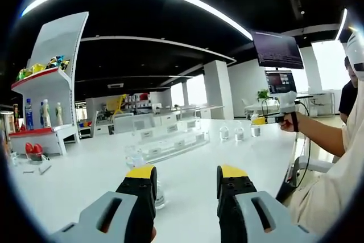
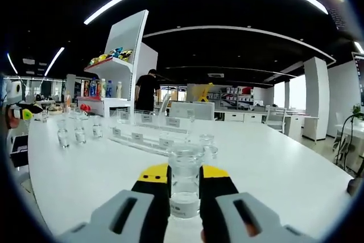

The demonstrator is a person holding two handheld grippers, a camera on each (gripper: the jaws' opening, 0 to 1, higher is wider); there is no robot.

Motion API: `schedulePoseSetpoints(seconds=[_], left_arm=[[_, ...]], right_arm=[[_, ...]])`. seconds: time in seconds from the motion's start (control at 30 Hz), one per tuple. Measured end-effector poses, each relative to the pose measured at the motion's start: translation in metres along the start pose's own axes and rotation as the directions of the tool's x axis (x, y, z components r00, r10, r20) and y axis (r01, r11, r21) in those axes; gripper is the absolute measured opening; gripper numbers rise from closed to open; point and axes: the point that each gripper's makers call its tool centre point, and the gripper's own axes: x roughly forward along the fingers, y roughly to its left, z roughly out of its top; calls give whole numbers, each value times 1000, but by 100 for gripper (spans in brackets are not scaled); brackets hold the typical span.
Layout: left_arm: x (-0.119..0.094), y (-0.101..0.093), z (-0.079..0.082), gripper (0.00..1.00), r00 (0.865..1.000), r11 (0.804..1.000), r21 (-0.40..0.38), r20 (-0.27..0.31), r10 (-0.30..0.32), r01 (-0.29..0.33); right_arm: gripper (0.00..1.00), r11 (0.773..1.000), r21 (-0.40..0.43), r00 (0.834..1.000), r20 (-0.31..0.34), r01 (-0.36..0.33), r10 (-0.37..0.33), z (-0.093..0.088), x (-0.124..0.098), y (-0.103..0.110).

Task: Identify the label on the chemical reagent bottle, grasp the chemical reagent bottle, and place it in the designated position on the reagent rack

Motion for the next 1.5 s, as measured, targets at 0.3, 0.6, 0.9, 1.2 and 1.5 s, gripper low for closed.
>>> schedulePoseSetpoints(seconds=[0.3,0.6,0.9,1.2,1.5], left_arm=[[1,-3,-2,43,1000,1000,5,-9,-13,13],[-3,-3,0,43,1000,1000,-1,6,-29,29],[-8,-2,2,44,1000,1000,0,3,-28,28],[-8,-5,-5,44,998,999,3,-29,-52,52],[-11,-3,-3,44,998,999,9,-32,-47,47]], right_arm=[[18,999,-17,999,20,-28,29,11,7,11],[18,998,-46,999,39,-31,33,29,12,19],[18,997,-60,996,71,-47,51,57,19,31],[18,996,-61,993,94,-65,70,76,30,44],[18,996,-50,989,125,-76,81,100,45,60]])
